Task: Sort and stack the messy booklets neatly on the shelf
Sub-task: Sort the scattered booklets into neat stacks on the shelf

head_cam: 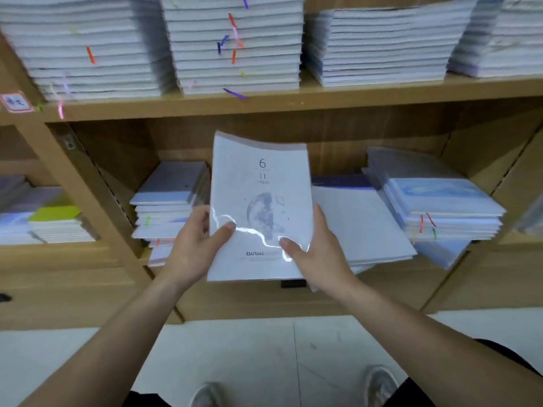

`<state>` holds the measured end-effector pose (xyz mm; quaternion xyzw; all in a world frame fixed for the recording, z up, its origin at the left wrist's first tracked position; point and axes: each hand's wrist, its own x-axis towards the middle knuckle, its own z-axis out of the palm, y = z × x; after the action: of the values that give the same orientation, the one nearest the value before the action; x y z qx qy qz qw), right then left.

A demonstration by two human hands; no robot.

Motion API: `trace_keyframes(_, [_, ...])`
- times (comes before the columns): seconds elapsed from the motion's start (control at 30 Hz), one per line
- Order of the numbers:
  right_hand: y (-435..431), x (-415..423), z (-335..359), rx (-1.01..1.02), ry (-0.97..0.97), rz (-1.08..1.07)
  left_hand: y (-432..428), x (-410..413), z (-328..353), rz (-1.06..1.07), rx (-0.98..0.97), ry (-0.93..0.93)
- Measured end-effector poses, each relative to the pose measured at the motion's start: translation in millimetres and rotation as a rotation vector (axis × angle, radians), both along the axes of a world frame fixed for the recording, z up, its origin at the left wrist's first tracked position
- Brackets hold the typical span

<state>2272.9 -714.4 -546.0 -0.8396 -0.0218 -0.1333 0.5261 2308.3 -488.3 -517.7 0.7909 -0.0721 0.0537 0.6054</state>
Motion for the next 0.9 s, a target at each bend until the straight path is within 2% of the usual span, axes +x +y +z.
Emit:
trace_keyframes(0.17, [-42.7, 1.4, 17.9, -0.040, -0.037, -0.088, -55.4, 10.6, 12.2, -0.066, 0.039, -0.009])
trace_keyframes(0.33, [-122.3, 0.1, 29.1, -0.030, -0.054, -0.313, -147.5, 22.5, 20.0, -0.141, -0.183, 0.070])
trace_keyframes(0.47, [-180.4, -7.0, 33.2, -0.013, -0.057, -0.472, -225.2, 36.2, 15.6, -0.193, -0.277, 0.109])
trace_keyframes(0.57, [-223.3, -2.5, 26.1, -0.017, -0.048, -0.570, -276.1, 47.3, 10.5, -0.193, -0.230, 0.135])
trace_keyframes(0.7, [-262.1, 2.8, 6.4, -0.066, 0.053, -0.620, -325.2, 67.9, -5.9, -0.227, -0.057, 0.098])
trace_keyframes(0.8, [-281.0, 3.4, -3.0, -0.075, 0.074, -0.598, -338.7, 64.9, -20.9, -0.370, 0.035, 0.114])
trace_keyframes(0.9, [-300.1, 3.3, -6.3, -0.114, 0.065, -0.609, -337.8, 66.6, -42.5, -0.582, 0.151, 0.043])
